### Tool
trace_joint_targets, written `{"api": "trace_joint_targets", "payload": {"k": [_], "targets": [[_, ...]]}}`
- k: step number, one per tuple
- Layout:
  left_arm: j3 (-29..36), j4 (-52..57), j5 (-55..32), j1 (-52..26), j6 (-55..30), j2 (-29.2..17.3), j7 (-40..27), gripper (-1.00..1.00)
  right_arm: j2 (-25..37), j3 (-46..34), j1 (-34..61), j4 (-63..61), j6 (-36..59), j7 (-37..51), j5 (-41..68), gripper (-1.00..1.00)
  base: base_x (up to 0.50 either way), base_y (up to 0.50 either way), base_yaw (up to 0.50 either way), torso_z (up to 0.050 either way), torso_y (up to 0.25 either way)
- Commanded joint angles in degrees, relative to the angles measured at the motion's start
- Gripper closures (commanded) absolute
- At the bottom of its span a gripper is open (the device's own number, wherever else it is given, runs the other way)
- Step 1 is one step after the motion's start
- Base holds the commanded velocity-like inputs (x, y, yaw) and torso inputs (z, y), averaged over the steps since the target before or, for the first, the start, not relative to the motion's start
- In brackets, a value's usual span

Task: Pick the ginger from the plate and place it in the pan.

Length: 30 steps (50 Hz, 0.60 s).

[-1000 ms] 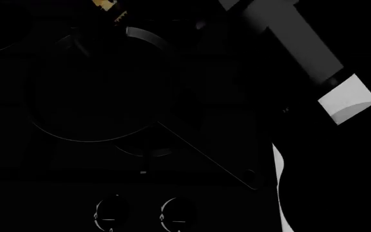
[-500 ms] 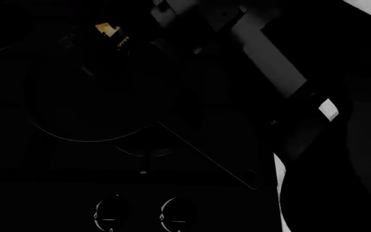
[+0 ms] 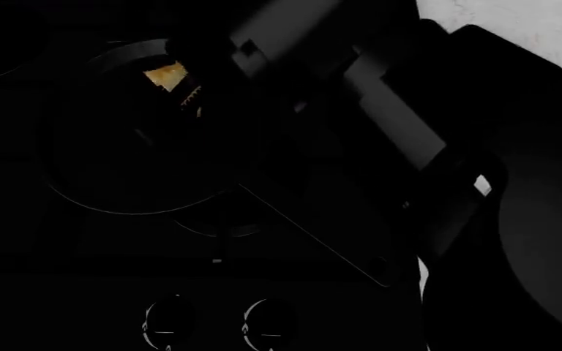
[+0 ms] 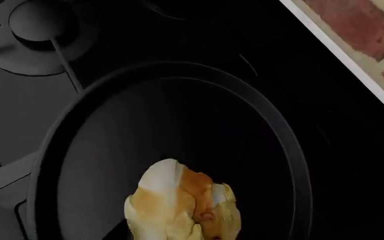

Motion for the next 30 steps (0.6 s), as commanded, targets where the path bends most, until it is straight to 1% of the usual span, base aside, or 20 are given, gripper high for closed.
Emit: {"api": "trace_joint_targets", "payload": {"k": [1,13,25,27,30], "targets": [[-0.1,0.1,0.4,0.6,0.1,0.0,0.4,-1.0,0.0,0.0,-0.4,-0.1,-1.3,0.2,-0.9,-1.0,0.0,0.0,0.0,0.0,0.0],[0.5,0.2,-0.1,-0.1,0.3,-0.2,-0.3,-1.0,0.0,0.0,2.2,-0.2,-1.5,1.0,1.1,-1.0,0.0,0.0,0.0,0.0,0.0],[1.1,0.2,-0.2,-0.5,0.4,-0.1,-0.7,-1.0,0.1,0.9,8.6,2.2,-1.3,0.1,3.4,-1.0,0.0,0.0,0.0,0.0,0.0],[1.3,0.1,0.0,-0.6,0.3,0.0,-0.7,-1.0,1.0,1.3,8.7,0.7,-0.8,1.3,3.8,-1.0,0.0,0.0,0.0,0.0,0.0],[1.6,0.1,-0.5,-1.0,0.4,-0.2,-1.1,-1.0,4.4,3.6,9.2,-4.3,0.3,5.3,6.2,-1.0,0.0,0.0,0.0,0.0,0.0]]}}
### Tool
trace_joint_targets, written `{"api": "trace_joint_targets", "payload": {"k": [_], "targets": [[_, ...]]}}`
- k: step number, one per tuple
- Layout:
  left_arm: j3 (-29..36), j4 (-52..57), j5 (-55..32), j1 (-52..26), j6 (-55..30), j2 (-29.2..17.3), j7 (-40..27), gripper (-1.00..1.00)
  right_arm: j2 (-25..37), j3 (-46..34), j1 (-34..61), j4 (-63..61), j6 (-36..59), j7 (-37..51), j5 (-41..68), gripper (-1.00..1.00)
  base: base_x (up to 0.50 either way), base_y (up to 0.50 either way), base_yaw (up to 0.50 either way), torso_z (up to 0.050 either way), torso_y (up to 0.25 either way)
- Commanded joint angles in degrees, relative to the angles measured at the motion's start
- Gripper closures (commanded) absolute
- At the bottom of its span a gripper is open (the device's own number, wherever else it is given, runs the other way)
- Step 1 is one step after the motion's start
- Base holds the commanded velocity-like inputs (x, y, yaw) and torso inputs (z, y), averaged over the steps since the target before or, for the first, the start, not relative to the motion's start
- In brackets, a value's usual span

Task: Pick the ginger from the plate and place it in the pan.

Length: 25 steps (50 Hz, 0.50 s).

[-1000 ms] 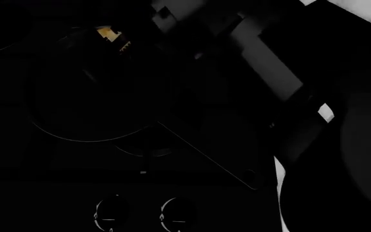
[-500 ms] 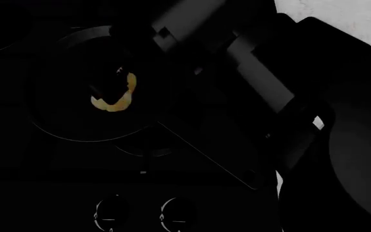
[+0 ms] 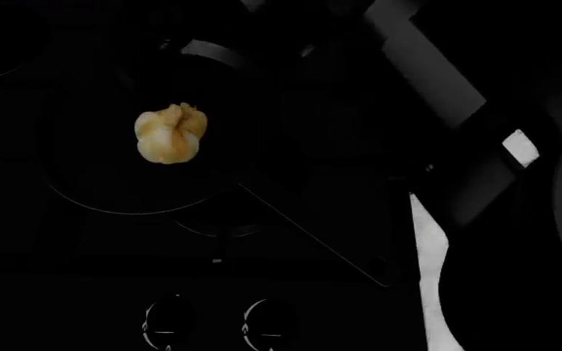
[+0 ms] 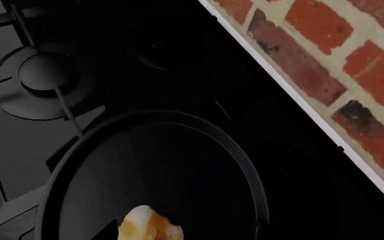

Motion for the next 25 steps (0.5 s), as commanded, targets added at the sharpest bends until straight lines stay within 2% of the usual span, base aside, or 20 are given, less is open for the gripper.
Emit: {"api": "trace_joint_targets", "payload": {"k": [1,5,11,14,25], "targets": [[0.6,-0.1,-0.6,-0.8,0.2,-0.2,-0.7,-1.0,5.1,3.6,3.4,-6.6,1.8,5.7,4.3,-1.0,0.0,0.0,0.0,0.0,0.0],[0.7,-0.1,-0.9,-1.0,0.2,-0.4,-1.0,-1.0,13.4,8.8,3.7,-19.8,4.7,16.2,10.6,-1.0,0.0,0.0,0.0,0.0,0.0],[0.7,0.0,-1.6,-1.4,0.5,-1.0,-1.8,-1.0,21.3,13.8,3.4,-33.0,6.8,27.8,17.2,-1.0,0.0,0.0,0.0,0.0,0.0],[0.5,0.0,-1.6,-1.4,0.6,-1.2,-1.8,-1.0,26.5,16.1,2.8,-43.0,7.3,37.3,20.5,-1.0,0.0,0.0,0.0,0.0,0.0],[0.2,0.2,-2.4,-1.7,1.0,-2.0,-2.3,-1.0,37.9,22.3,-0.2,-60.1,5.7,54.7,31.4,-1.0,0.0,0.0,0.0,0.0,0.0]]}}
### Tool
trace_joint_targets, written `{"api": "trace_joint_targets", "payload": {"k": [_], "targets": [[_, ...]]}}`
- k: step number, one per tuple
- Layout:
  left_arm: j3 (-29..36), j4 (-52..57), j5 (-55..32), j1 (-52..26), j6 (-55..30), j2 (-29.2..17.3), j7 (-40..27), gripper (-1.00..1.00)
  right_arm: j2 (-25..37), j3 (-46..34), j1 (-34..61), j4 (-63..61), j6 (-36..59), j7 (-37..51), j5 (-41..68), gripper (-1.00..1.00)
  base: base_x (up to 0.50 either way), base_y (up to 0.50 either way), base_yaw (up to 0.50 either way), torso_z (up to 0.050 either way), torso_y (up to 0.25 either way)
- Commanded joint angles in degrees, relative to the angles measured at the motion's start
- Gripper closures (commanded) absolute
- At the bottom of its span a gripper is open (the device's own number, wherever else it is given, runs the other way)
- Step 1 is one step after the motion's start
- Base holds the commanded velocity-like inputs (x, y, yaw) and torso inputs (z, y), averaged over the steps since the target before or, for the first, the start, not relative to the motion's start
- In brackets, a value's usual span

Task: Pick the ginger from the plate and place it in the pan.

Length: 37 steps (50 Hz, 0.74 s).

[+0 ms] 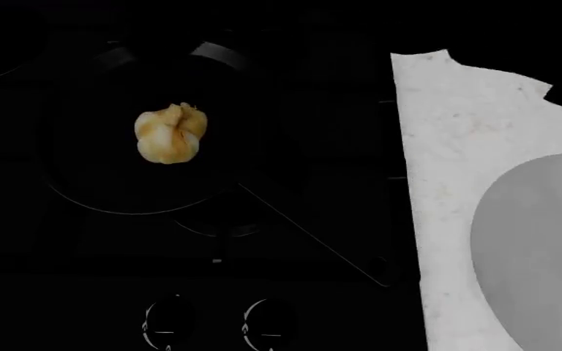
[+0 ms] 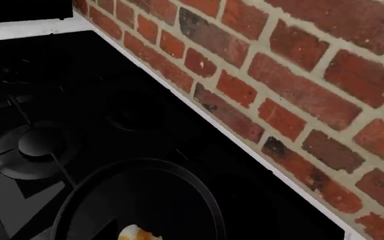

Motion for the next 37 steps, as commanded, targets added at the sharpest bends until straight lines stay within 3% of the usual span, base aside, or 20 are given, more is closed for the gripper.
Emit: {"api": "trace_joint_targets", "payload": {"k": [1,19,29,33,37], "targets": [[-0.2,0.1,-0.9,-0.5,0.4,-0.8,-0.7,-1.0,12.8,6.8,-1.9,-20.7,-0.5,20.2,11.0,-1.0,0.0,0.0,0.0,0.0,0.0],[0.5,1.1,-5.3,-3.7,1.9,-2.4,-4.3,-1.0,30.0,14.4,-12.6,-49.2,-15.7,45.5,20.1,-1.0,0.0,0.0,0.0,0.0,0.0],[0.2,1.4,-3.7,-3.2,1.0,-2.2,-3.8,-1.0,38.4,14.6,-27.0,-58.2,-27.2,49.0,8.9,-1.0,0.0,0.0,0.0,0.0,0.0],[-4.0,1.4,2.3,2.5,1.1,0.4,3.3,-1.0,40.1,13.7,-31.5,-60.2,-29.6,50.9,2.2,-1.0,0.0,0.0,0.0,0.0,0.0],[-4.3,1.3,1.9,2.3,0.9,-0.7,2.7,-1.0,41.0,13.1,-34.5,-62.1,-31.6,52.4,-0.5,-1.0,0.0,0.0,0.0,0.0,0.0]]}}
